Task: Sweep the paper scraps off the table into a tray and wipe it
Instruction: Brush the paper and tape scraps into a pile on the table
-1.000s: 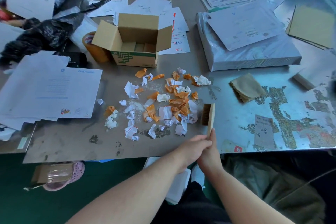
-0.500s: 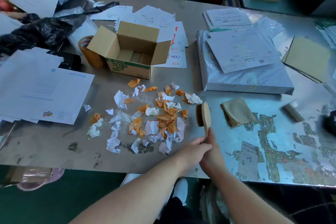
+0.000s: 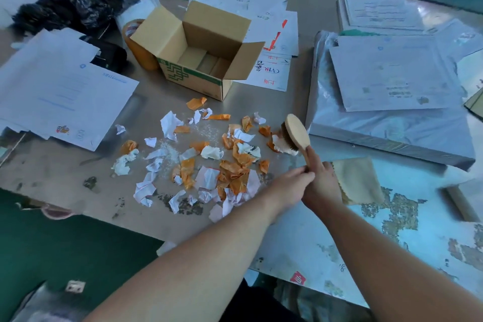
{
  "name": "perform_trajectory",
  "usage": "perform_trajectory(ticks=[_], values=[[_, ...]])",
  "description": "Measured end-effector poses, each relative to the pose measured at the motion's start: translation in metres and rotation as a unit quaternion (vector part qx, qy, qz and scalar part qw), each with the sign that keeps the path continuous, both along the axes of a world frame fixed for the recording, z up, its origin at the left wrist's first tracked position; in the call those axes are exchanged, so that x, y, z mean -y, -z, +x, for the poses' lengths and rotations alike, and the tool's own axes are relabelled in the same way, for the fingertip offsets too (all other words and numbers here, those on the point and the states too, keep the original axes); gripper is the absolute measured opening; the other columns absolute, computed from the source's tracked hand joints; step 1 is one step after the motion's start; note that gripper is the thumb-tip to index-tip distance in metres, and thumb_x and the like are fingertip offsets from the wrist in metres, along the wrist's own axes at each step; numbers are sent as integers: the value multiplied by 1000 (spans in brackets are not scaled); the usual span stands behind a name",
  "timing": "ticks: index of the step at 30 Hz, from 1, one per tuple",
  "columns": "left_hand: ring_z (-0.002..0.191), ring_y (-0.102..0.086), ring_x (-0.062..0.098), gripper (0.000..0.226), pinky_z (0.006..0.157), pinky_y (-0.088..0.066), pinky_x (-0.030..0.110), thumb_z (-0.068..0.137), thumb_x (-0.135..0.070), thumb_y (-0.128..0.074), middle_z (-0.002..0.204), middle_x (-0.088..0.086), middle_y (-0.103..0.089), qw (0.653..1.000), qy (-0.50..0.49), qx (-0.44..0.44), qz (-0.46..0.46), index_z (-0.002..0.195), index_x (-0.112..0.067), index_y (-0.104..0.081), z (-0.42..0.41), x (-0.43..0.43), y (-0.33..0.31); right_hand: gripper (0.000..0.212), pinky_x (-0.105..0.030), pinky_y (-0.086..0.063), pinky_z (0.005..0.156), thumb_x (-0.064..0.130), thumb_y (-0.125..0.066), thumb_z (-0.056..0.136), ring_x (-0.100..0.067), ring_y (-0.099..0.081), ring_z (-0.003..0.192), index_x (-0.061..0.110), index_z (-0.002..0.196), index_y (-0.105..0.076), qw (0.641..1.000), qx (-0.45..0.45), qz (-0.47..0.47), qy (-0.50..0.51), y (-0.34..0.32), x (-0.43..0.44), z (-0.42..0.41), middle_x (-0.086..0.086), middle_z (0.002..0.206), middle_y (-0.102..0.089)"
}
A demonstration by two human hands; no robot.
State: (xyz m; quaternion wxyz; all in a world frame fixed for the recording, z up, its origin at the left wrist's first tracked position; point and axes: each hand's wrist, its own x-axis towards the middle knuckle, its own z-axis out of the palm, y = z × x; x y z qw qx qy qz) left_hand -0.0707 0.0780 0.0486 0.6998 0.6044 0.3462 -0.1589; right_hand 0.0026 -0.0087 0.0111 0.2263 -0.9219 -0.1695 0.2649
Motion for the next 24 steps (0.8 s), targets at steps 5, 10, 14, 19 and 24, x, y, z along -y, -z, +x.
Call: perform_trajectory(ticks=[5, 10, 14, 19, 24], values=[[111, -62, 22, 29, 82, -44, 33, 108, -43, -39, 127, 3, -65, 999, -30, -13, -40, 124, -35, -61, 4, 10, 8, 90, -47, -43, 100, 37, -39, 68, -40, -53, 116, 40, 157, -24, 999, -29, 7, 11, -4, 7, 6, -5, 106, -43], [98, -57, 17, 26, 80, -43, 33, 107, -46, -40, 117, -1, -64, 996, -64, -25, -56, 119, -38, -61, -7, 14, 18, 83, -46, -48, 95, 34, -44, 75, -33, -57, 106, 50, 154, -23, 997, -68, 24, 18, 7, 12, -6, -5, 116, -47], [113, -60, 16, 42, 81, -47, 30, 106, -48, -39, 134, -2, -64, 995, -64, -41, -65, 140, -35, -59, -22, 15, 21, 71, -43, -45, 95, 26, -46, 90, -35, -57, 108, 51, 153, -24, 998, -63, 26, 11, 16, 14, -26, -2, 110, -44], [95, -60, 11, 39, 76, -44, 28, 107, -45, -39, 119, -3, -70, 994, -63, -42, -75, 133, -32, -64, -42, 16, 21, 67, -47, -45, 98, 25, -44, 96, -35, -56, 110, 53, 153, -22, 997, -73, 29, 7, 22, 17, -53, 0, 110, -45], [90, -61, 13, 40, 74, -42, 29, 107, -44, -40, 118, 2, -72, 995, -58, -46, -70, 135, -28, -63, -60, 14, 23, 66, -44, -46, 94, 25, -42, 98, -33, -56, 111, 49, 156, -20, 995, -89, 34, 15, 20, 17, -77, -2, 111, -45]])
